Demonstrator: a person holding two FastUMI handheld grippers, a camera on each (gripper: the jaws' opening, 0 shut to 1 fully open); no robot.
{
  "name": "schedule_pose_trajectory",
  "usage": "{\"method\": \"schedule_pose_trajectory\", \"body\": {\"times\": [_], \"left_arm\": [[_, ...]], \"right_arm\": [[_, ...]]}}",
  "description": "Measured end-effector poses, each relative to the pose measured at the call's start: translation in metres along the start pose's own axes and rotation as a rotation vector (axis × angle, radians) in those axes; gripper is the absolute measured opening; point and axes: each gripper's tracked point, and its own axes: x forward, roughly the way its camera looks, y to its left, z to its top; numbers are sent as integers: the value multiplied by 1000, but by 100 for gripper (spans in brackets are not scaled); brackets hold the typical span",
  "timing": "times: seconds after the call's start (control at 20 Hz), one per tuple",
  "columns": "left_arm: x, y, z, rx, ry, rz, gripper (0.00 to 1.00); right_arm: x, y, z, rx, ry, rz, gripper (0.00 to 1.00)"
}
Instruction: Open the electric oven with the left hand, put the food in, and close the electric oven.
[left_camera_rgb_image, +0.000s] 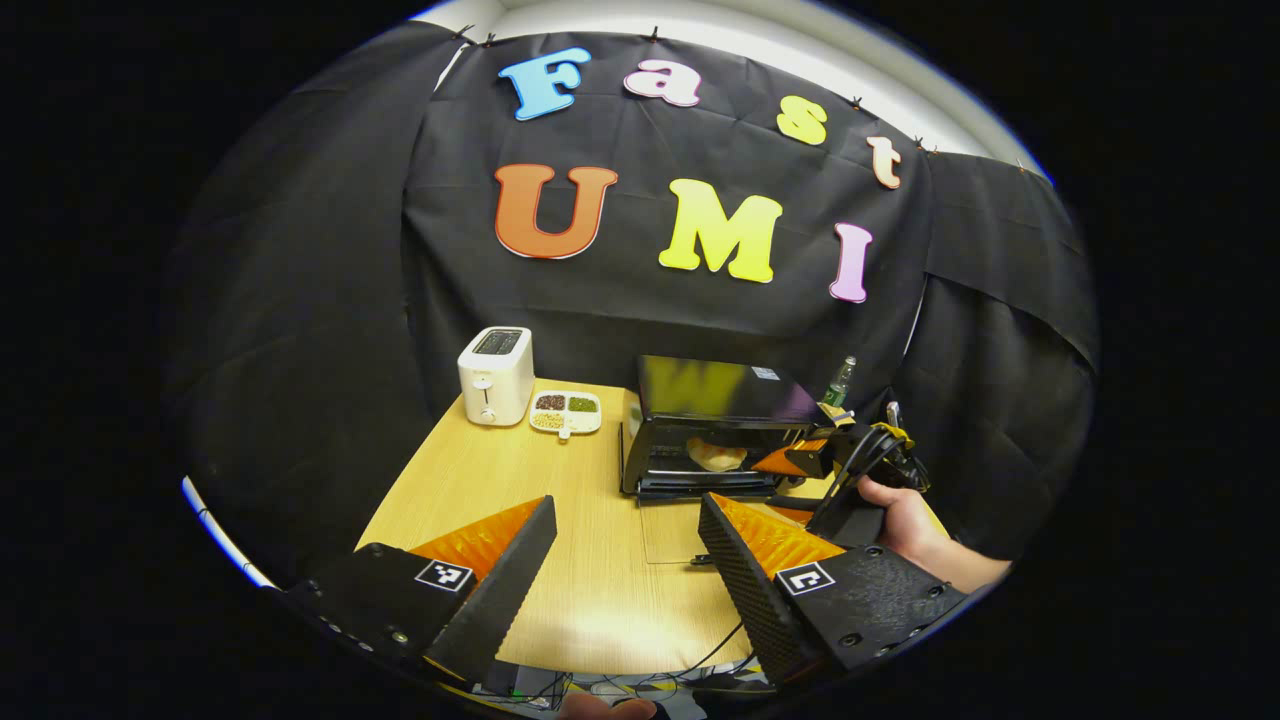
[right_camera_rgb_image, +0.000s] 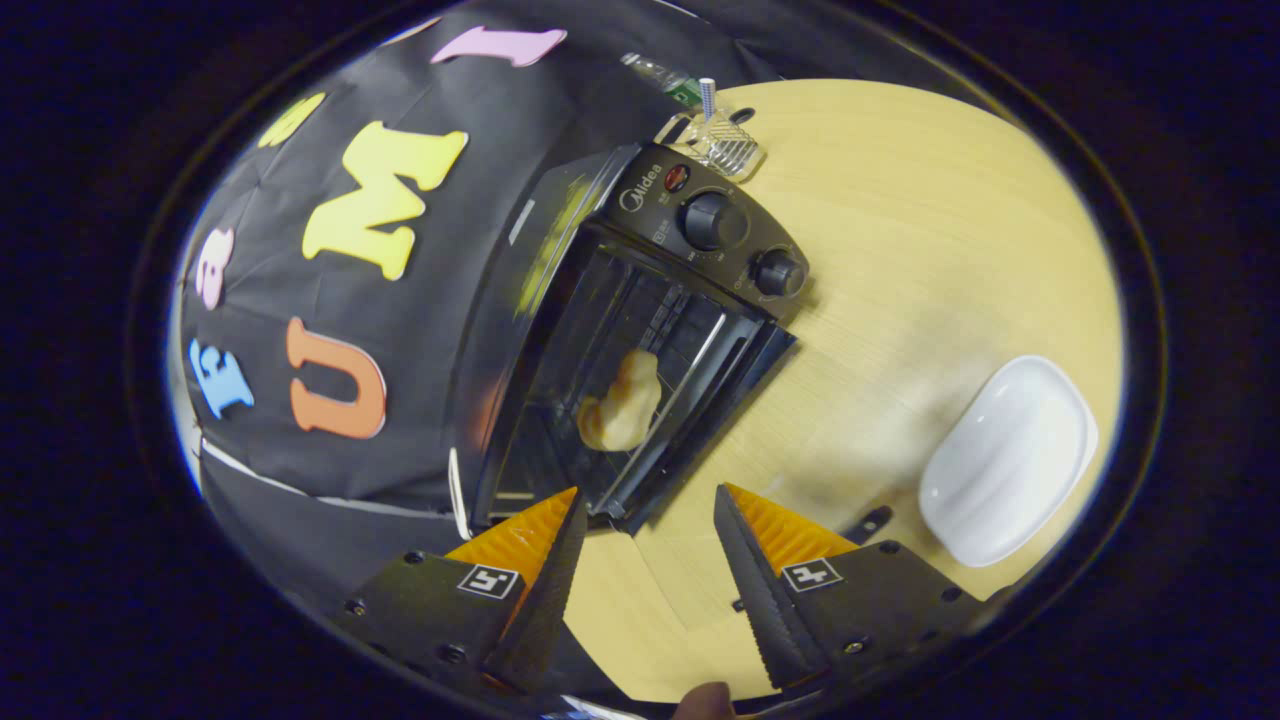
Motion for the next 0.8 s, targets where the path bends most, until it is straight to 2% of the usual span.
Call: {"method": "schedule_pose_trajectory", "body": {"times": [0.15,0.2,0.25,0.45,0.5,0.65,0.8], "left_arm": [[2,-15,-4,3,-26,-28,95],[2,-20,-5,-2,-32,-36,95],[3,-26,-9,-11,-33,-43,94],[6,-42,-23,-63,-26,-59,94],[7,-45,-26,-71,-27,-54,95],[13,-51,-38,-82,-12,-37,95],[22,-61,-54,-68,6,-23,95]], "right_arm": [[-41,-3,-1,-244,-17,-36,80],[-54,-3,0,-321,-26,-47,86],[-68,-1,-7,-393,-33,-56,80],[-111,-23,-9,-695,-67,-152,82],[-121,-29,-7,-756,-78,-179,88],[-151,-43,5,-928,-138,-261,90],[-179,-45,20,-979,-224,-269,91]]}}
